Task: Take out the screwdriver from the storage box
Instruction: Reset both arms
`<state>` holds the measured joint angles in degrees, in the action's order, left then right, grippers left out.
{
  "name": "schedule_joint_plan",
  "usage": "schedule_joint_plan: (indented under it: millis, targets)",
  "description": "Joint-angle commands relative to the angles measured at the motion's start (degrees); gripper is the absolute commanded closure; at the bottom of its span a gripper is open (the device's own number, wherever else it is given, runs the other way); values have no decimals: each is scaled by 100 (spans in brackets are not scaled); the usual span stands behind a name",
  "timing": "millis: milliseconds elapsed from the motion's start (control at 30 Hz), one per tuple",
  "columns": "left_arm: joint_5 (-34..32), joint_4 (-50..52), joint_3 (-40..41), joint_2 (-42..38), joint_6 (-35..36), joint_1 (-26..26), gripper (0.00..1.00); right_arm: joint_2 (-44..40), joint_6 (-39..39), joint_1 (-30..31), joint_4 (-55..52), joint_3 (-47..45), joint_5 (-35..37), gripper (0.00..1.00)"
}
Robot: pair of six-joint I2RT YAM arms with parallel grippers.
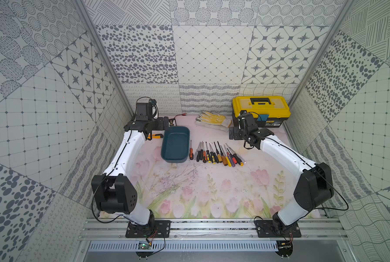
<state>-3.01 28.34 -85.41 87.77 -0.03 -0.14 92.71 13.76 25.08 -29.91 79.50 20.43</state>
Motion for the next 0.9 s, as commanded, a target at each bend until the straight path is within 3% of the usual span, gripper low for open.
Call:
schedule_joint_plan:
  millis: [0, 67, 167, 367, 467, 567, 700, 867]
  targets:
    - [-1067, -784, 693, -843, -185, -24, 1, -361, -666, -168, 242, -128, 806, 1]
    - [-1444, -822, 1049, -1070, -419, -26, 1, -414, -816, -362, 329, -275, 1039, 1]
    - [-1745, -1232, 1891, -1467, -742, -28, 1, -642, -1054, -787, 827, -769, 751, 1]
    - [-2135, -2146, 3350, -1847, -1049, -24, 1, -1208, -1274, -1837, 1969, -2040, -771, 3]
    - [-2243, -2814, 4042, -1979, -1068, -25, 1, -1612, -1285, -2207, 3142, -2975, -1315, 3]
    - [-2480, -3721, 4702, -2095, -1033, -36, 1, -2021, -1108, -2440, 4596, -4061, -1436, 3]
    - [-2505, -4965, 5440, -1981, -739, -34, 1, -2041, -1022, -2497, 5005, -4579, -1189, 3]
    - [-2272, -5299, 5829, -1774, -797, -39, 1, -1906, -1088, -2499, 5907, -5319, -1215, 1]
